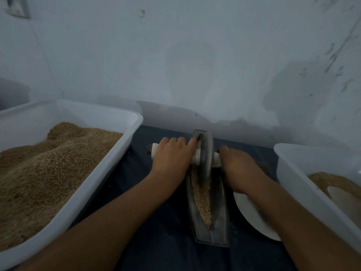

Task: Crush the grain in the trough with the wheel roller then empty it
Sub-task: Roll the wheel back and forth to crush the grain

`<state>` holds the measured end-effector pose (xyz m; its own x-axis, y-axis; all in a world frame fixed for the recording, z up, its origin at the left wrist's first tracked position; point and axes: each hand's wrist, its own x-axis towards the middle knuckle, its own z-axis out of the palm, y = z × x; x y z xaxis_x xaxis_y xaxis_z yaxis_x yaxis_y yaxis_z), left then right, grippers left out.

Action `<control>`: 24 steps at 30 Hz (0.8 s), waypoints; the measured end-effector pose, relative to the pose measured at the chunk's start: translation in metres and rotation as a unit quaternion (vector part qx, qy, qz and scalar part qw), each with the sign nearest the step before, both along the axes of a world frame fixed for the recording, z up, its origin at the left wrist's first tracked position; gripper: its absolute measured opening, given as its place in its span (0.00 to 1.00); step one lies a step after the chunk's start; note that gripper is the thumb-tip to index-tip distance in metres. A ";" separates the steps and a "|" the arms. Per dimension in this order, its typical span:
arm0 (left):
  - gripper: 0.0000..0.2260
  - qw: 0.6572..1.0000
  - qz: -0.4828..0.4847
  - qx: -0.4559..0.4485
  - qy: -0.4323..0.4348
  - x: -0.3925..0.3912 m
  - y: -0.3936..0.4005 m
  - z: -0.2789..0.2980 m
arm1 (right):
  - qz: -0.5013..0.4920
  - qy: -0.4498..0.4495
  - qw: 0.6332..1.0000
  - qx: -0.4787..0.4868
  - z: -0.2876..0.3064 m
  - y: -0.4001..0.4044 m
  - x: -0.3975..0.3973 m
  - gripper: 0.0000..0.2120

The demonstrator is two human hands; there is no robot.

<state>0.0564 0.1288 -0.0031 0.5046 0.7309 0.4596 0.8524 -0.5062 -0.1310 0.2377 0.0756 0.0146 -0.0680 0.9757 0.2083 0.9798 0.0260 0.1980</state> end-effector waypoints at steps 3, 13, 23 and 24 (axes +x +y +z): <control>0.25 1.000 -0.006 -0.003 0.002 -0.008 -0.023 -0.001 | 0.013 -0.007 0.999 0.038 -0.006 -0.024 -0.007 0.11; 0.22 1.000 -0.008 -0.009 0.017 -0.028 -0.075 0.008 | 0.010 0.033 0.998 0.056 -0.004 -0.095 -0.021 0.28; 0.21 1.000 -0.007 0.003 0.009 -0.013 -0.037 0.000 | 0.019 0.024 0.998 0.048 -0.016 -0.038 -0.003 0.18; 0.22 1.000 -0.005 0.003 0.011 -0.009 -0.030 -0.001 | 0.018 0.027 0.998 0.046 -0.016 -0.029 0.000 0.16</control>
